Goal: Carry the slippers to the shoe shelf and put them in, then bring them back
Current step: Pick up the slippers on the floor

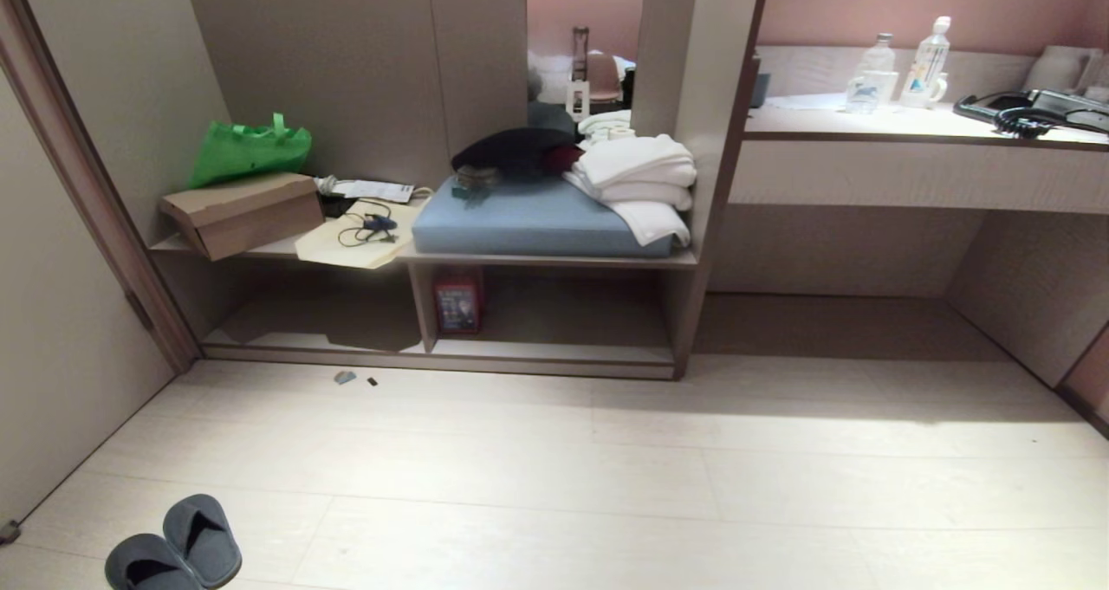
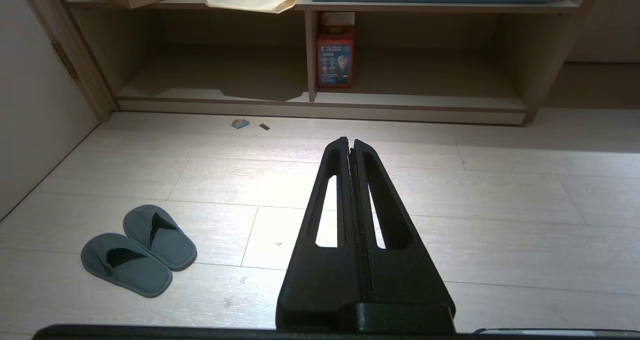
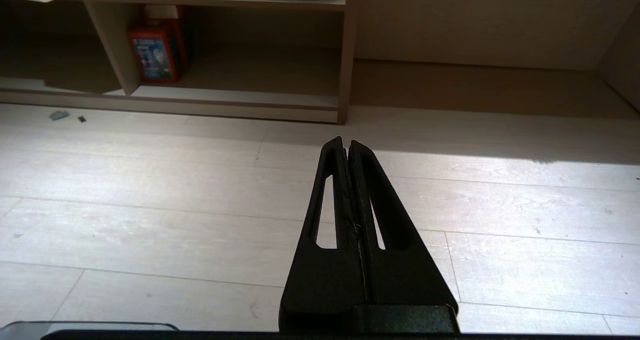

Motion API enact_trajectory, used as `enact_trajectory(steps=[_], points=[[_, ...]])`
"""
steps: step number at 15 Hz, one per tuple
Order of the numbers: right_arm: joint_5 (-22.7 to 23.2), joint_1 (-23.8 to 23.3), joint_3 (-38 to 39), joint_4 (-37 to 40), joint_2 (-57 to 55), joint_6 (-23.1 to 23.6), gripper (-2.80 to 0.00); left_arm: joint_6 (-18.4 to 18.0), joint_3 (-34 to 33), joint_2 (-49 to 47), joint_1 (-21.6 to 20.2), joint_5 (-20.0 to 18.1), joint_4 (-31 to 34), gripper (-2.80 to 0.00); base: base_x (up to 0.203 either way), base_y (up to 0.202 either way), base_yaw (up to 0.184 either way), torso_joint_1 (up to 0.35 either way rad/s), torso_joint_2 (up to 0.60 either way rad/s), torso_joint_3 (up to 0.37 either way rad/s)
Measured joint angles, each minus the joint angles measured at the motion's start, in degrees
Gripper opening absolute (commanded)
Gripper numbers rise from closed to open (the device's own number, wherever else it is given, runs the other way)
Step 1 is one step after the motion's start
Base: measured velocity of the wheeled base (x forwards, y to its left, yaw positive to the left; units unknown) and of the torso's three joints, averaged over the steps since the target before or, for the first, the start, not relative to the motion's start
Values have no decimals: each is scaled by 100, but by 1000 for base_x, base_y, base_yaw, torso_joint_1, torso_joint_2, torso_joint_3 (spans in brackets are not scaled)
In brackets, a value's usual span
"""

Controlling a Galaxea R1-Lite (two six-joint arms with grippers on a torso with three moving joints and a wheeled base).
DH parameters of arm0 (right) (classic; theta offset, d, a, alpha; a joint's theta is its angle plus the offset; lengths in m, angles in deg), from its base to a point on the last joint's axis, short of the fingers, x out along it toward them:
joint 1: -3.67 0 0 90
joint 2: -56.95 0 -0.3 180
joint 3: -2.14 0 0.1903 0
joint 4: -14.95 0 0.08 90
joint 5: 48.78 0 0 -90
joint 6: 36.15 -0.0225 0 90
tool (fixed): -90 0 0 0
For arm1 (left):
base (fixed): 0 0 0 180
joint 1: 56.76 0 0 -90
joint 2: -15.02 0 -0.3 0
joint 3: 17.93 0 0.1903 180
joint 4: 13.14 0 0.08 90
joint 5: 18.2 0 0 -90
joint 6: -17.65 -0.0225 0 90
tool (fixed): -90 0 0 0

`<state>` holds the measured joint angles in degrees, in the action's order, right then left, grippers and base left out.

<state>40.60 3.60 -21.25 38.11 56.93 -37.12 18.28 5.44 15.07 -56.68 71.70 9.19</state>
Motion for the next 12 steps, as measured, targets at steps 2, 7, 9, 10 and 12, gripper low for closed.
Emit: enact_trajectory(steps=[2, 7, 9, 10, 12], points=[[0, -2, 0, -7, 0, 15, -280, -11, 0, 0, 0, 0, 0, -280, 0, 0, 0, 0, 0, 0], [8, -2, 2, 2, 0, 88, -280, -29, 0, 0, -2, 1, 2, -280, 0, 0, 0, 0, 0, 0], [24, -2, 2, 20, 0, 237, -280, -22, 0, 0, 0, 0, 0, -280, 0, 0, 0, 0, 0, 0], [22, -2, 2, 20, 0, 256, -280, -16, 0, 0, 0, 0, 2, -280, 0, 0, 0, 0, 0, 0], [16, -2, 2, 21, 0, 261, -280, -7, 0, 0, 0, -1, 0, -280, 0, 0, 0, 0, 0, 0]])
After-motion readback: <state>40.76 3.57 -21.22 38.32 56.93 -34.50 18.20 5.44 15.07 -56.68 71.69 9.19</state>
